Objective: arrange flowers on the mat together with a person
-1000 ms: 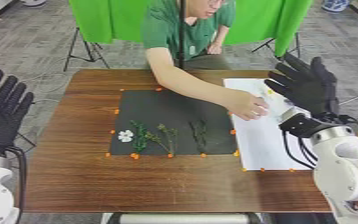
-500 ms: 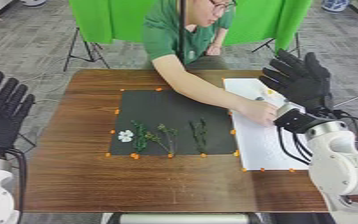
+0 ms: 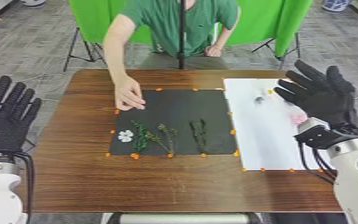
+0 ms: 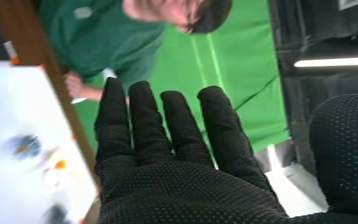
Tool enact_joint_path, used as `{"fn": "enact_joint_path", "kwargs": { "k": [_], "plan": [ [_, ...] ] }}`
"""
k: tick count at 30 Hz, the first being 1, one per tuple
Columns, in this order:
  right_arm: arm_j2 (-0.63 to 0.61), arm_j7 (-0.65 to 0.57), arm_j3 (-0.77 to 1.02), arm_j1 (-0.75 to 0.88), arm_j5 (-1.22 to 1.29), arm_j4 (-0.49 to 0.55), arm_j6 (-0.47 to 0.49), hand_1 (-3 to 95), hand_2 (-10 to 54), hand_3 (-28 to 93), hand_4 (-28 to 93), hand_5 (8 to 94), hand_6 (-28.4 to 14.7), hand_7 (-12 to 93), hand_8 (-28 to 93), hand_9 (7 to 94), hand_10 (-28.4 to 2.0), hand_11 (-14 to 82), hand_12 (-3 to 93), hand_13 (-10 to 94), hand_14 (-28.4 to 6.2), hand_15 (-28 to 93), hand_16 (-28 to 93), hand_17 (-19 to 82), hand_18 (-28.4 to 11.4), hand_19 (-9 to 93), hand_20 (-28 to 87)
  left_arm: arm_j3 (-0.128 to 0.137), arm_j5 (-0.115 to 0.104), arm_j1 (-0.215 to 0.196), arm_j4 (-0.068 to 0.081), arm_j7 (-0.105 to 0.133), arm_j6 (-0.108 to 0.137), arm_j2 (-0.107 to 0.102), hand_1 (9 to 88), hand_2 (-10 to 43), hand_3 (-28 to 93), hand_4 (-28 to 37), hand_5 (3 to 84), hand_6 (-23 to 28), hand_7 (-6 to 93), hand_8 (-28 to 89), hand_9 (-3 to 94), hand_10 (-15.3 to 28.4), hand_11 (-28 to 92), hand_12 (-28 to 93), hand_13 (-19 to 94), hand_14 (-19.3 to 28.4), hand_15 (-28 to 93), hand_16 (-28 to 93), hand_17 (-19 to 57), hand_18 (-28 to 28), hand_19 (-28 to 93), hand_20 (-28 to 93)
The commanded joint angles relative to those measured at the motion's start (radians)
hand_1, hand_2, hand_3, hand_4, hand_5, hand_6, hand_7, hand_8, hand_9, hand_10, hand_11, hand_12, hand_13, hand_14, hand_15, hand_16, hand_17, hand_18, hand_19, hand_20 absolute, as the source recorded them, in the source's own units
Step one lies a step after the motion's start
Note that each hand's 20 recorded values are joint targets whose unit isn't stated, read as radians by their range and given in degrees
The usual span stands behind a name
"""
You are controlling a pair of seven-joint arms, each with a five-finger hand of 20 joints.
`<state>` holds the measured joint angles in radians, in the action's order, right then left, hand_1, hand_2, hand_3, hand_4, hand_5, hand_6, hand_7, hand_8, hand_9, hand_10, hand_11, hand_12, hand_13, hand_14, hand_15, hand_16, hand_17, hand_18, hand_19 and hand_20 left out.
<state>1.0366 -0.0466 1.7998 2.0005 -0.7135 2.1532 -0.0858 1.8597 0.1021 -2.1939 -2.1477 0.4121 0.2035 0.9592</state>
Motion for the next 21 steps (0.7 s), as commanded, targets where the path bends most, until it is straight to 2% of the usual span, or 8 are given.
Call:
{"fn": "enact_joint_path", "kwargs": {
  "k": [1, 5, 7, 8, 10, 16, 19, 21],
  "plan": [
    [-0.004, 0.000, -0.016, 0.026, 0.003, -0.007, -0.044, 13.4, 12.8, 70, -24, 34.2, -6.1, 8, -6, 33.4, -16.9, 2.3, 15.5, 27, -16.0, 14, 22, 10, -17.6, 38, 13, -0.015, 0.003, -0.001, 0.015, -0.006, -0.016, -0.001, 25.2, 12.2, 67, -28.3, 37.7, 6.7, 9.5, -9, 31.0, 13.5, 13, 7, 18, 11.1, 17, -7, -5.3, 11.2, 24, 9],
    [-0.042, 0.009, -0.085, -0.045, 0.005, -0.024, -0.088, 13.5, 12.8, 70, -24, 34.3, -6.3, 8, -7, 33.4, -16.8, 2.3, 15.5, 27, -16.1, 14, 22, 10, -17.6, 38, 13, -0.014, 0.000, 0.006, 0.017, -0.013, -0.020, -0.015, 25.4, 12.3, 66, -28.3, 37.7, 6.7, 9.5, -9, 31.0, 13.5, 13, 7, 18, 11.1, 16, -7, -5.2, 11.3, 23, 9],
    [-0.035, 0.009, -0.066, -0.028, 0.008, -0.015, -0.083, 13.5, 12.8, 70, -24, 34.4, -6.2, 9, -6, 33.4, -16.8, 2.3, 15.5, 27, -16.1, 14, 21, 10, -17.6, 38, 13, -0.018, -0.026, 0.007, 0.019, -0.011, -0.015, -0.048, 25.5, 12.3, 66, -28.3, 37.7, 6.7, 9.5, -9, 31.1, 13.5, 13, 7, 18, 11.0, 16, -7, -5.2, 11.3, 23, 9],
    [-0.033, 0.010, -0.060, -0.024, 0.008, -0.013, -0.082, 13.5, 12.8, 70, -24, 34.5, -6.2, 9, -7, 33.4, -16.8, 2.3, 15.5, 27, -16.1, 14, 21, 10, -17.6, 38, 13, -0.018, -0.038, 0.015, 0.024, -0.026, -0.026, -0.065, 25.9, 12.3, 66, -28.3, 37.7, 6.7, 9.4, -9, 31.1, 13.5, 13, 7, 18, 11.1, 16, -7, -5.2, 11.3, 23, 9],
    [-0.035, 0.014, -0.050, -0.018, 0.008, -0.011, -0.066, 13.5, 12.8, 70, -24, 34.5, -6.2, 9, -7, 33.4, -16.8, 2.2, 15.5, 27, -16.1, 14, 21, 10, -17.6, 38, 13, -0.015, -0.015, 0.019, 0.024, -0.035, -0.030, -0.082, 26.1, 12.6, 65, -28.3, 37.7, 6.7, 9.4, -9, 31.1, 13.5, 13, 7, 18, 11.1, 16, -6, -5.2, 11.3, 23, 10],
    [-0.003, 0.004, 0.000, 0.041, 0.010, 0.004, -0.025, 13.5, 12.9, 69, -24, 34.6, -6.3, 9, -7, 33.5, -16.8, 2.3, 15.5, 27, -16.1, 14, 21, 10, -17.6, 38, 13, -0.021, -0.025, 0.009, 0.021, -0.027, -0.030, -0.053, 25.5, 12.8, 65, -28.3, 37.7, 6.6, 9.4, -9, 31.0, 13.6, 13, 7, 18, 11.1, 16, -6, -5.1, 11.3, 23, 10],
    [0.013, -0.009, 0.016, 0.068, 0.000, 0.008, -0.010, 13.5, 12.9, 69, -24, 34.7, -6.2, 9, -7, 33.5, -16.8, 2.3, 15.5, 27, -16.1, 14, 21, 10, -17.6, 38, 13, -0.015, -0.017, -0.011, 0.020, -0.038, -0.042, -0.045, 25.4, 12.8, 65, -28.3, 37.7, 6.6, 9.4, -9, 31.0, 13.5, 13, 7, 18, 11.1, 16, -6, -5.2, 11.3, 23, 10],
    [0.008, -0.004, 0.011, 0.050, 0.007, 0.001, -0.005, 13.5, 12.9, 69, -24, 34.8, -6.2, 9, -7, 33.5, -16.7, 2.3, 15.5, 27, -16.2, 14, 21, 10, -17.7, 38, 13, -0.011, -0.009, -0.014, 0.020, -0.030, -0.064, -0.033, 25.3, 12.8, 65, -28.3, 37.7, 6.6, 9.5, -9, 31.0, 13.6, 13, 7, 18, 11.2, 16, -6, -5.2, 11.3, 23, 10]
  ]
}}
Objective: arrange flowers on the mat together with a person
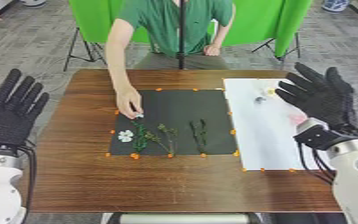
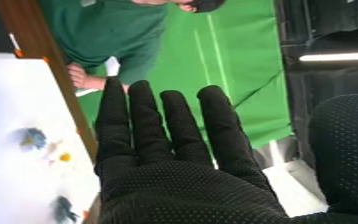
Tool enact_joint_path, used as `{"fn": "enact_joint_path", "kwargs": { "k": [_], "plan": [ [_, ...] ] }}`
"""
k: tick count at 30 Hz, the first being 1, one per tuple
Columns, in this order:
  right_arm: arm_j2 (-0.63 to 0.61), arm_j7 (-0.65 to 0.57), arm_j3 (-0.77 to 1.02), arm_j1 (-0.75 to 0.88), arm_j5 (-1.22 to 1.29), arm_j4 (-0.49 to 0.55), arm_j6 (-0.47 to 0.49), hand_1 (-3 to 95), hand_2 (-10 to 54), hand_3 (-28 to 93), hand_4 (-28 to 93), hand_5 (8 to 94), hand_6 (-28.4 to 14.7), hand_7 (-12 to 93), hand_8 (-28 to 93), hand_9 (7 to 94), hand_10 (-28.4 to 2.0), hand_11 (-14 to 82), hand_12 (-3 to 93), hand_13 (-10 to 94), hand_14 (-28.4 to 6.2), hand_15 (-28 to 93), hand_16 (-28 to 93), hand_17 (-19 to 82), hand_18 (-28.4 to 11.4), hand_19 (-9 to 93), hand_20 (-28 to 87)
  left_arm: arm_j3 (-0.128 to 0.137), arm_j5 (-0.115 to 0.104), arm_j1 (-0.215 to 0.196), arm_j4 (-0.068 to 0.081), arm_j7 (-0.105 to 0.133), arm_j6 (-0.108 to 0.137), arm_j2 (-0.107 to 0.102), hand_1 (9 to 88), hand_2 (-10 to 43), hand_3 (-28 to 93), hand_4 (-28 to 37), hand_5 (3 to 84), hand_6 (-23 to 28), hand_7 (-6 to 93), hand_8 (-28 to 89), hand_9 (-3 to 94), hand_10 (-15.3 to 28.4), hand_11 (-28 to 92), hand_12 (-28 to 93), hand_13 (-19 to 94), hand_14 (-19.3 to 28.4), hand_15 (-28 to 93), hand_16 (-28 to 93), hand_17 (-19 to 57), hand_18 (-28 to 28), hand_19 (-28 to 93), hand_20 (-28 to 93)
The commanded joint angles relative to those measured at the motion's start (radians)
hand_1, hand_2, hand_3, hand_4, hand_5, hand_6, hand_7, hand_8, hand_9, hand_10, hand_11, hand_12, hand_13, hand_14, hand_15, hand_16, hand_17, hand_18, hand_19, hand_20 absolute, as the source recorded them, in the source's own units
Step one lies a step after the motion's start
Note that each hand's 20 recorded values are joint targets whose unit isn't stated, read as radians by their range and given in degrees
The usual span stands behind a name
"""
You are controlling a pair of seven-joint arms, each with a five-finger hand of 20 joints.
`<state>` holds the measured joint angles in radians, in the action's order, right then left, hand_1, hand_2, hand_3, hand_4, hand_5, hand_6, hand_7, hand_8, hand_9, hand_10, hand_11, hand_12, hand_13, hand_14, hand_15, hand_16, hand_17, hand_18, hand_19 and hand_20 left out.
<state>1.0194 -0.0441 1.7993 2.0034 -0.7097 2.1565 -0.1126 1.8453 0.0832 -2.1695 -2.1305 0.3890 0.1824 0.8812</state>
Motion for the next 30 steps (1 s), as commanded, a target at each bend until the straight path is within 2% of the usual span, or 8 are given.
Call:
{"fn": "enact_joint_path", "kwargs": {
  "k": [1, 3, 13, 16, 21, 27, 29, 30],
  "plan": [
    [0.022, -0.010, 0.017, 0.045, 0.001, -0.003, 0.030, 13.5, 12.9, 69, -24, 34.8, -6.2, 9, -7, 33.6, -16.7, 2.4, 15.6, 28, -16.2, 14, 21, 10, -17.7, 38, 13, 0.006, 0.014, -0.042, 0.004, -0.013, -0.054, 0.047, 25.1, 12.8, 66, -28.3, 37.7, 6.6, 9.5, -9, 31.0, 13.6, 13, 7, 18, 11.3, 16, -6, -5.2, 11.3, 23, 10],
    [0.012, -0.005, 0.020, 0.049, -0.009, -0.003, 0.028, 13.4, 12.8, 70, -24, 34.9, -6.1, 9, -7, 33.6, -16.7, 2.4, 15.6, 28, -16.2, 14, 21, 10, -17.7, 38, 13, 0.005, 0.016, -0.042, 0.005, -0.019, -0.053, 0.042, 25.3, 12.7, 66, -28.3, 37.7, 6.6, 9.6, -9, 31.0, 13.6, 13, 7, 18, 11.3, 16, -6, -5.2, 11.3, 23, 10],
    [0.004, -0.011, 0.009, 0.043, -0.051, -0.015, 0.022, 13.6, 12.7, 69, -24, 35.0, -6.0, 9, -7, 33.9, -16.8, 2.4, 15.6, 28, -16.3, 15, 21, 10, -17.7, 38, 13, 0.012, 0.013, -0.050, -0.003, -0.006, -0.049, 0.054, 25.6, 12.6, 65, -28.3, 37.7, 6.6, 9.4, -8, 31.2, 13.6, 13, 8, 19, 11.4, 16, -6, -5.2, 11.4, 23, 10],
    [0.004, -0.020, 0.030, 0.044, -0.233, -0.028, 0.016, 14.5, 11.4, 70, -23, 35.0, -6.0, 9, -7, 33.6, -16.5, 2.3, 15.6, 28, -16.3, 15, 21, 10, -17.7, 38, 13, 0.010, 0.013, -0.049, -0.005, 0.000, -0.044, 0.059, 25.8, 12.6, 65, -28.3, 37.7, 6.6, 9.4, -8, 31.2, 13.5, 13, 8, 19, 11.4, 16, -6, -5.3, 11.5, 23, 10],
    [-0.037, -0.087, 0.041, 0.031, -0.791, -0.045, 0.026, 16.4, 8.2, 70, -23, 34.2, -6.0, 9, -7, 31.9, -16.4, 1.9, 15.8, 25, -16.1, 13, 21, 10, -17.7, 37, 13, 0.017, 0.010, -0.055, -0.007, 0.001, -0.036, 0.058, 25.9, 12.5, 65, -28.3, 37.8, 6.5, 9.5, -8, 31.3, 13.5, 13, 8, 19, 11.5, 16, -6, -5.3, 11.5, 23, 10],
    [-0.099, -0.200, -0.015, -0.022, -1.191, -0.073, 0.044, 18.2, 4.7, 70, -22, 32.4, -5.7, 8, -6, 28.7, -16.2, 0.9, 16.1, 21, -15.6, 10, 22, 8, -17.0, 36, 12, 0.020, 0.008, -0.067, -0.013, 0.003, -0.029, 0.065, 25.9, 12.6, 65, -28.3, 37.9, 6.5, 9.6, -9, 31.4, 13.5, 13, 8, 19, 11.6, 16, -6, -5.5, 11.7, 23, 10],
    [-0.109, -0.233, -0.048, -0.052, -1.265, -0.100, 0.042, 18.5, 3.6, 70, -22, 32.5, -4.8, 8, -6, 28.6, -14.0, 0.7, 16.1, 19, -15.2, 8, 22, 6, -16.5, 35, 12, 0.012, 0.005, -0.063, -0.015, 0.003, -0.016, 0.068, 25.8, 12.6, 65, -28.3, 37.9, 6.5, 9.7, -9, 31.4, 13.5, 13, 8, 19, 11.6, 16, -6, -5.5, 11.7, 24, 10],
    [-0.112, -0.233, -0.058, -0.067, -1.284, -0.117, 0.052, 18.8, 2.7, 70, -21, 33.5, -3.6, 9, -6, 28.7, -13.3, 0.7, 16.0, 18, -15.1, 7, 22, 5, -16.1, 34, 11, 0.008, -0.002, -0.064, -0.016, 0.004, -0.022, 0.071, 25.9, 12.6, 65, -28.3, 37.9, 6.5, 9.7, -9, 31.4, 13.5, 13, 8, 19, 11.7, 17, -6, -5.5, 11.7, 24, 10]
  ]
}}
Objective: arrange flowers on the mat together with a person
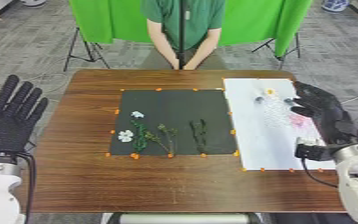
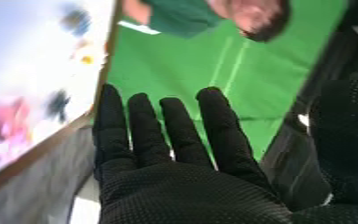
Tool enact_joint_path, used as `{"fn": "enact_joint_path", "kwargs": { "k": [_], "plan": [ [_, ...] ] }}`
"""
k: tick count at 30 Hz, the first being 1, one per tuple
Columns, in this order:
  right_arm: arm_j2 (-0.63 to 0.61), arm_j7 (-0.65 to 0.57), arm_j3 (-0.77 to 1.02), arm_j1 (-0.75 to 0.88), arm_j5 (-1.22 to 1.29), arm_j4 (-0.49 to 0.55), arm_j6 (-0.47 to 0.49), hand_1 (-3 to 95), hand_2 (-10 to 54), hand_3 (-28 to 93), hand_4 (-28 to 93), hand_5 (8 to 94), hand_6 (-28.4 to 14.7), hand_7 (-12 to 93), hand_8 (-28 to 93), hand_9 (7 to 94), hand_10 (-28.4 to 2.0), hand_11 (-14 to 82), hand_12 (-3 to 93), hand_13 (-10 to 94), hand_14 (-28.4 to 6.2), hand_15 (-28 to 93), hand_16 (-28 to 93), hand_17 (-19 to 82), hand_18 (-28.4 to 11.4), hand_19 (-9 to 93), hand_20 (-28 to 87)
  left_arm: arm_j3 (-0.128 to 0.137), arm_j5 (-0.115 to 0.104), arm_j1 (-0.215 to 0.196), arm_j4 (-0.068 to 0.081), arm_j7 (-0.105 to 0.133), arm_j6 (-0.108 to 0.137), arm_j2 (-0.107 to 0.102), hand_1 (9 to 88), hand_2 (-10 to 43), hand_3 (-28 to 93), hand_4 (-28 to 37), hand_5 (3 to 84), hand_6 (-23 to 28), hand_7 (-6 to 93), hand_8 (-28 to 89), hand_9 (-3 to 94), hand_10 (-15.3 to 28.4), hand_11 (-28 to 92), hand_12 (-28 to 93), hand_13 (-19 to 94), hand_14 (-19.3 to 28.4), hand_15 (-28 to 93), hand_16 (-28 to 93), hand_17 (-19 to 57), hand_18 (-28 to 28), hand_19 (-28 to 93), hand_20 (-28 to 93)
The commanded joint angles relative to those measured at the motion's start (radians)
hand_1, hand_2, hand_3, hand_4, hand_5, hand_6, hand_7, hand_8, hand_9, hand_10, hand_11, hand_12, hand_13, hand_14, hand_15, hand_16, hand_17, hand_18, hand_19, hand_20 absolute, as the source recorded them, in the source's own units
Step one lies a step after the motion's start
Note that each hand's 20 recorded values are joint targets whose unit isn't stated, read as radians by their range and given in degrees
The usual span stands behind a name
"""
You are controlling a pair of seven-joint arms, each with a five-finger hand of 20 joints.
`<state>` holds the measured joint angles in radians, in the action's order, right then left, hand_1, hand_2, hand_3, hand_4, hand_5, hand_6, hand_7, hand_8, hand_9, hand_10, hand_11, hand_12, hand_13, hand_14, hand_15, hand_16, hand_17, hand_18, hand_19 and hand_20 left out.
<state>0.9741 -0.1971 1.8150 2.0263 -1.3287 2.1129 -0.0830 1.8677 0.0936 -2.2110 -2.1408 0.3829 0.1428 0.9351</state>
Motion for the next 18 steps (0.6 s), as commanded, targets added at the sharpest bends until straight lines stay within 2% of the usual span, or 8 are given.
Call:
{"fn": "enact_joint_path", "kwargs": {
  "k": [1, 3, 5, 9, 11, 12, 14, 18],
  "plan": [
    [-0.069, -0.101, -0.081, -0.098, -0.687, -0.079, 0.036, 19.1, 2.2, 71, -21, 34.2, -3.1, 10, -7, 28.8, -12.9, 0.6, 15.8, 17, -14.9, 7, 22, 4, -15.8, 34, 11, -0.020, -0.018, -0.021, -0.005, 0.004, 0.009, 0.021, 25.8, 12.6, 66, -28.3, 38.0, 6.5, 9.7, -9, 31.4, 13.5, 13, 8, 19, 11.7, 17, -6, -5.4, 11.8, 24, 10],
    [-0.073, -0.122, -0.087, -0.095, -0.765, -0.086, 0.037, 20.2, 0.4, 71, -21, 35.3, -2.3, 11, -7, 28.7, -12.2, 0.4, 15.4, 14, -14.4, 5, 22, 2, -14.9, 34, 10, -0.039, -0.009, -0.005, 0.001, -0.007, 0.008, 0.022, 25.9, 12.6, 66, -28.3, 38.2, 6.5, 9.9, -9, 31.6, 13.5, 13, 8, 20, 11.8, 17, -6, -5.4, 11.8, 24, 10],
    [-0.077, -0.163, -0.105, -0.101, -0.835, -0.096, 0.044, 20.8, -0.7, 72, -21, 35.3, -2.2, 11, -8, 28.0, -12.0, 0.3, 15.0, 13, -14.0, 2, 22, 1, -14.6, 33, 10, -0.050, -0.014, -0.002, 0.003, -0.005, 0.007, 0.021, 25.7, 12.6, 66, -28.3, 38.2, 6.4, 9.9, -9, 31.7, 13.5, 13, 8, 20, 11.7, 17, -6, -5.4, 11.8, 24, 10],
    [-0.095, -0.240, -0.132, -0.129, -0.908, -0.120, 0.130, 21.4, -2.3, 72, -21, 33.7, -2.5, 11, -8, 25.9, -12.3, -0.4, 14.8, 12, -15.0, 1, 22, 1, -14.5, 34, 9, -0.056, -0.013, -0.007, 0.001, -0.005, 0.009, 0.028, 25.9, 12.6, 66, -28.3, 38.2, 6.5, 9.9, -9, 31.7, 13.6, 13, 8, 20, 11.7, 17, -6, -5.4, 11.8, 24, 10],
    [-0.110, -0.257, -0.150, -0.141, -0.901, -0.153, 0.109, 24.1, -5.7, 73, -21, 32.1, -3.0, 10, -7, 24.2, -13.5, -1.0, 15.2, 11, -15.5, 1, 22, 1, -15.6, 35, 8, -0.059, -0.016, -0.004, 0.001, -0.006, 0.017, 0.025, 25.9, 12.6, 66, -28.3, 38.3, 6.5, 9.8, -9, 31.7, 13.6, 13, 8, 20, 11.7, 17, -6, -5.3, 11.8, 24, 10],
    [-0.112, -0.270, -0.156, -0.154, -0.899, -0.167, 0.136, 26.4, -8.0, 73, -22, 30.7, -3.1, 10, -7, 23.6, -14.0, -1.3, 15.5, 11, -16.0, 2, 22, 2, -17.1, 35, 8, -0.065, -0.018, 0.001, 0.001, -0.005, 0.024, 0.025, 26.0, 12.6, 66, -28.3, 38.3, 6.5, 9.7, -9, 31.7, 13.6, 13, 8, 20, 11.7, 17, -6, -5.3, 11.8, 24, 10],
    [-0.132, -0.281, -0.175, -0.170, -0.906, -0.200, 0.145, 31.1, -9.4, 75, -25, 27.8, -2.6, 11, -7, 22.7, -14.5, -1.9, 15.7, 12, -17.0, 4, 21, 8, -20.1, 38, 9, -0.074, -0.014, 0.012, 0.003, -0.006, 0.017, 0.031, 26.0, 12.6, 66, -28.3, 38.3, 6.5, 9.7, -9, 31.8, 13.6, 13, 8, 20, 11.7, 17, -6, -5.2, 11.8, 24, 10],
    [-0.150, -0.297, -0.207, -0.206, -0.893, -0.250, 0.158, 41.1, -9.5, 72, -28, 26.2, -1.6, 14, -9, 23.7, -14.5, 0.1, 15.1, 18, -16.6, 12, 16, 19, -21.9, 46, 14, -0.094, -0.011, 0.034, 0.010, -0.014, 0.013, 0.027, 26.0, 12.6, 65, -28.3, 38.6, 6.3, 10.0, -9, 32.1, 13.5, 13, 8, 20, 11.8, 17, -6, -5.3, 11.8, 24, 10]
  ]
}}
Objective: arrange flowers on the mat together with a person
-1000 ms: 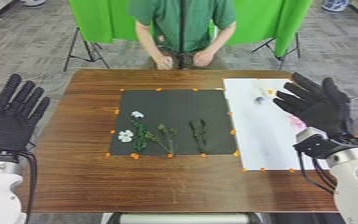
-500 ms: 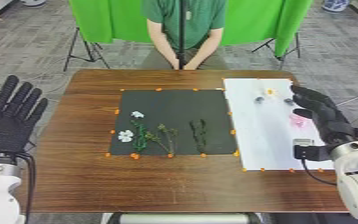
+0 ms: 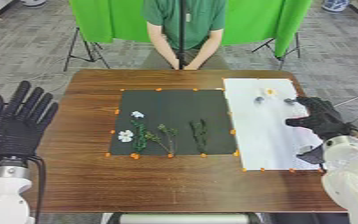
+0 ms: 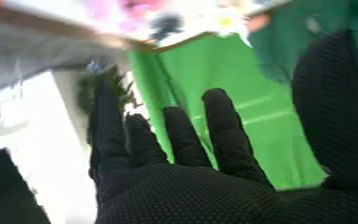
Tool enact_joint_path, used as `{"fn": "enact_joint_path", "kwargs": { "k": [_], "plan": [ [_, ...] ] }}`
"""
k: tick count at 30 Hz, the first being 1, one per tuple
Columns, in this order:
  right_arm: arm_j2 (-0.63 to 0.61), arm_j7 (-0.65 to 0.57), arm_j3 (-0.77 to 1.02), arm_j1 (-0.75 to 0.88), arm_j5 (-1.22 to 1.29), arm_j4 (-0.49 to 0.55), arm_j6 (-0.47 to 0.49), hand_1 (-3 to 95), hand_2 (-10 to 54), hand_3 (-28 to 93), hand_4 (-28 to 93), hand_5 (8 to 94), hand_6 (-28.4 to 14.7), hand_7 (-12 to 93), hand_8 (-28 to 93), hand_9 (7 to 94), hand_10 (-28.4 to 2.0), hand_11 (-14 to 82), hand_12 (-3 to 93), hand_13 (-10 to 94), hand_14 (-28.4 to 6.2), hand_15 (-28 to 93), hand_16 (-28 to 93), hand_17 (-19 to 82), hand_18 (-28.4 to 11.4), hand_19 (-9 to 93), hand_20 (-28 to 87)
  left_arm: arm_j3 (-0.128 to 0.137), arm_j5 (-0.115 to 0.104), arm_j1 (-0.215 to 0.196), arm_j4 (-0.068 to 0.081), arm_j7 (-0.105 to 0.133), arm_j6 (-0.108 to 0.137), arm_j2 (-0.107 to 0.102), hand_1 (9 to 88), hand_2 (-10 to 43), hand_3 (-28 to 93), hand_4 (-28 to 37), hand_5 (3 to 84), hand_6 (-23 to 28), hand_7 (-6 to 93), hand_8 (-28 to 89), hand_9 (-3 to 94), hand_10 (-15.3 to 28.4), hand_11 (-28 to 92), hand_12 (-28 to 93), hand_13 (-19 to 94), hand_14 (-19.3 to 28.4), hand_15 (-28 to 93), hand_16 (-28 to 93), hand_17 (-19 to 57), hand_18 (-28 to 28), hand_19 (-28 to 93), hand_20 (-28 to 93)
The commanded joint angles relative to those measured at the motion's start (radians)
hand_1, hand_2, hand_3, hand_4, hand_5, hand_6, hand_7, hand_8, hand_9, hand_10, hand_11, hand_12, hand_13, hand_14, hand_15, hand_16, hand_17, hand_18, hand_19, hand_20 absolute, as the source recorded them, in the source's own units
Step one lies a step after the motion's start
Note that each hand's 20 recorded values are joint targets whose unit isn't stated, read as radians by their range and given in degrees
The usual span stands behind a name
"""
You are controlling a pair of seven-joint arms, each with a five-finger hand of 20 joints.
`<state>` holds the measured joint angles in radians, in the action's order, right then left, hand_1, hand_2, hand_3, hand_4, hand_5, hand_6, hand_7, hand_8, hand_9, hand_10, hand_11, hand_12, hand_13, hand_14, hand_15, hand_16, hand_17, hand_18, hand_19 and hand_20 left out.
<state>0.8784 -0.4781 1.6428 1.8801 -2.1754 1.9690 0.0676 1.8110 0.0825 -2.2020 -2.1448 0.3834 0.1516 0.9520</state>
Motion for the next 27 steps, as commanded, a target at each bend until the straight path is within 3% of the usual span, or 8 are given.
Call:
{"fn": "enact_joint_path", "kwargs": {
  "k": [1, 7, 12, 14, 18, 21, 25, 27],
  "plan": [
    [-0.057, -0.015, -0.047, -0.073, -0.050, -0.120, -0.001, 43.3, -9.5, 69, -28, 26.2, -1.6, 14, -10, 23.8, -14.4, 0.4, 15.1, 18, -16.5, 13, 16, 20, -21.8, 46, 14, -0.038, 0.001, 0.025, 0.014, -0.014, 0.003, 0.010, 26.0, 12.6, 65, -28.3, 38.6, 6.3, 10.0, -9, 32.1, 13.5, 13, 8, 20, 11.8, 17, -6, -5.2, 11.8, 24, 10],
    [-0.081, -0.009, -0.122, -0.140, -0.028, -0.194, 0.015, 51.8, -9.5, 61, -28, 30.1, -0.4, 18, -12, 27.2, -13.1, 3.2, 14.5, 25, -14.0, 17, 16, 24, -19.7, 51, 16, -0.031, 0.003, 0.020, 0.015, -0.020, 0.007, 0.011, 26.1, 12.6, 65, -28.3, 38.6, 6.4, 10.0, -9, 32.0, 13.5, 13, 8, 20, 11.7, 17, -6, -5.2, 11.7, 24, 10],
    [-0.091, 0.004, -0.176, -0.185, -0.025, -0.242, 0.057, 53.7, -9.5, 63, -28, 34.2, 1.7, 22, -14, 31.3, -10.5, 6.4, 13.2, 33, -11.2, 24, 16, 27, -18.6, 60, 21, -0.027, 0.003, 0.012, 0.013, -0.022, 0.006, 0.010, 25.7, 12.6, 66, -28.3, 38.5, 6.4, 9.9, -9, 32.0, 13.5, 13, 8, 20, 11.8, 18, -6, -5.4, 11.9, 24, 10],
    [-0.092, -0.004, -0.200, -0.200, -0.033, -0.260, 0.047, 54.9, -9.5, 64, -28, 35.8, 2.4, 23, -15, 34.5, -10.4, 7.4, 13.6, 36, -10.5, 28, 17, 29, -17.2, 62, 23, -0.031, 0.000, 0.016, 0.014, -0.020, 0.006, 0.009, 25.5, 12.5, 66, -28.3, 38.5, 6.4, 9.9, -9, 32.0, 13.5, 13, 8, 20, 11.9, 18, -6, -5.4, 12.0, 24, 10],
    [-0.084, 0.000, -0.231, -0.204, -0.046, -0.287, -0.027, 56.7, -9.5, 69, -28, 46.1, 3.1, 27, -16, 48.6, -9.8, 16.1, 18.1, 47, -7.6, 38, 20, 31, -15.4, 65, 32, -0.035, 0.004, 0.014, 0.013, -0.019, 0.000, 0.010, 25.4, 12.2, 66, -28.3, 38.5, 6.5, 9.8, -9, 31.9, 13.5, 13, 8, 20, 11.9, 18, -6, -5.4, 12.1, 24, 10],
    [-0.087, -0.009, -0.258, -0.199, -0.045, -0.302, -0.114, 61.8, -9.5, 65, -28, 51.7, 3.7, 32, -16, 53.0, -9.0, 24.6, 23.2, 51, -3.7, 39, 34, 31, -13.7, 65, 36, -0.041, 0.005, 0.019, 0.015, -0.022, 0.000, 0.009, 25.4, 12.1, 66, -28.3, 38.4, 6.4, 9.8, -9, 31.7, 13.4, 13, 8, 20, 11.9, 17, -6, -5.5, 12.2, 24, 10],
    [-0.096, -0.001, -0.271, -0.163, -0.086, -0.278, -0.222, 64.6, -7.2, 64, -28, 57.7, 3.3, 44, -5, 66.4, -6.6, 16.6, 44.2, 60, -2.2, 39, 43, 36, -11.6, 69, 36, -0.047, 0.003, 0.024, 0.018, -0.024, 0.000, 0.010, 25.7, 12.1, 66, -28.3, 38.3, 6.5, 9.7, -8, 31.4, 13.3, 12, 8, 20, 11.9, 17, -6, -5.5, 12.2, 24, 10],
    [-0.098, 0.007, -0.280, -0.150, -0.130, -0.249, -0.260, 65.0, -5.6, 65, -28, 61.3, 3.6, 46, -2, 71.6, -6.1, 16.1, 48.2, 64, -2.2, 39, 44, 39, -11.4, 72, 34, -0.044, 0.002, 0.020, 0.016, -0.026, 0.000, 0.012, 25.6, 12.0, 65, -28.3, 38.3, 6.5, 9.6, -8, 31.1, 13.4, 12, 8, 19, 11.9, 17, -5, -5.5, 12.2, 24, 10]
  ]
}}
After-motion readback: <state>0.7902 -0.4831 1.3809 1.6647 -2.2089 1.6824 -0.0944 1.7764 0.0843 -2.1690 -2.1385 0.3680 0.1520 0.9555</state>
